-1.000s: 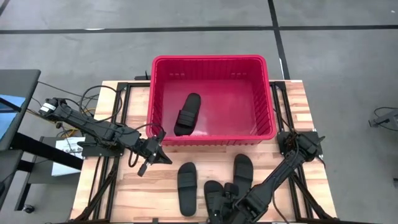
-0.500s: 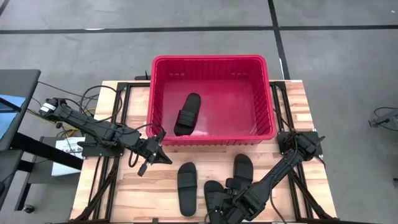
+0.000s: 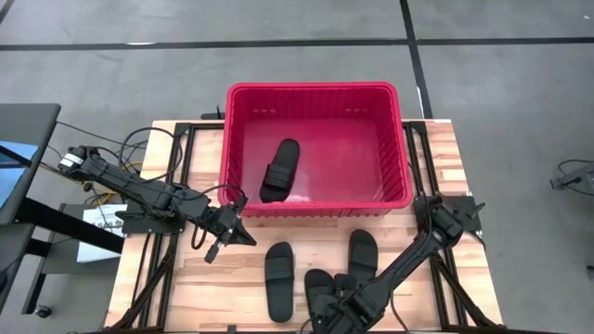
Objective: Pick and place slides into bin
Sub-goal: Put the black slide into the red bin
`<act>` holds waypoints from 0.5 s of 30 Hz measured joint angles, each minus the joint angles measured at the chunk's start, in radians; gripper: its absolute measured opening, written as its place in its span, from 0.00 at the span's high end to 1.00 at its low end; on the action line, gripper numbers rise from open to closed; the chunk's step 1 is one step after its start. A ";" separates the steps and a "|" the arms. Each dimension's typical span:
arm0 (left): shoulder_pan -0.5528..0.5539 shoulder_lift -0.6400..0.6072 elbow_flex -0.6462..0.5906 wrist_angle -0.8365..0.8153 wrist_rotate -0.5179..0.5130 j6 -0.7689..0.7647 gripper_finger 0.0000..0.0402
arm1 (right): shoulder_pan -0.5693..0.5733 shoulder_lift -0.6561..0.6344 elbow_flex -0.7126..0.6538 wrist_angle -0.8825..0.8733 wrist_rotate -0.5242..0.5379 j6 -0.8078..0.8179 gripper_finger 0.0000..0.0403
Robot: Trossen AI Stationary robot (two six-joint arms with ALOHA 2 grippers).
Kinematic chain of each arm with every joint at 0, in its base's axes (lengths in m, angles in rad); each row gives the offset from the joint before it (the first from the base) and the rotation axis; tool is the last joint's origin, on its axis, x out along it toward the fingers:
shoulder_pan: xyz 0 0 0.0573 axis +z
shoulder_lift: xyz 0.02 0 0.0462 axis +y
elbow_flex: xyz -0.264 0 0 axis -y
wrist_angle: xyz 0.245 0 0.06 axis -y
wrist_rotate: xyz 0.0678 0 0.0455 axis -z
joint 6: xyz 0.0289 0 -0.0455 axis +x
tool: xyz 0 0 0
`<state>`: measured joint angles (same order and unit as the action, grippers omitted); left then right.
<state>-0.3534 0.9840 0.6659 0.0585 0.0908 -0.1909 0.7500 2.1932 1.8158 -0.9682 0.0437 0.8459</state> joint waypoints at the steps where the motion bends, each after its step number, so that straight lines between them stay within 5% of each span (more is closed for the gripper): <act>1: 0.000 0.000 0.000 0.000 0.002 0.000 1.00 | 0.000 0.003 -0.001 -0.001 0.011 0.012 0.53; 15: -0.014 0.000 0.000 -0.003 0.006 0.000 1.00 | -0.023 0.017 -0.002 -0.043 0.074 0.080 0.61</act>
<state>-0.3673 0.9836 0.6659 0.0559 0.0967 -0.1907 0.7273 2.2101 1.8137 -1.0116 0.1180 0.9262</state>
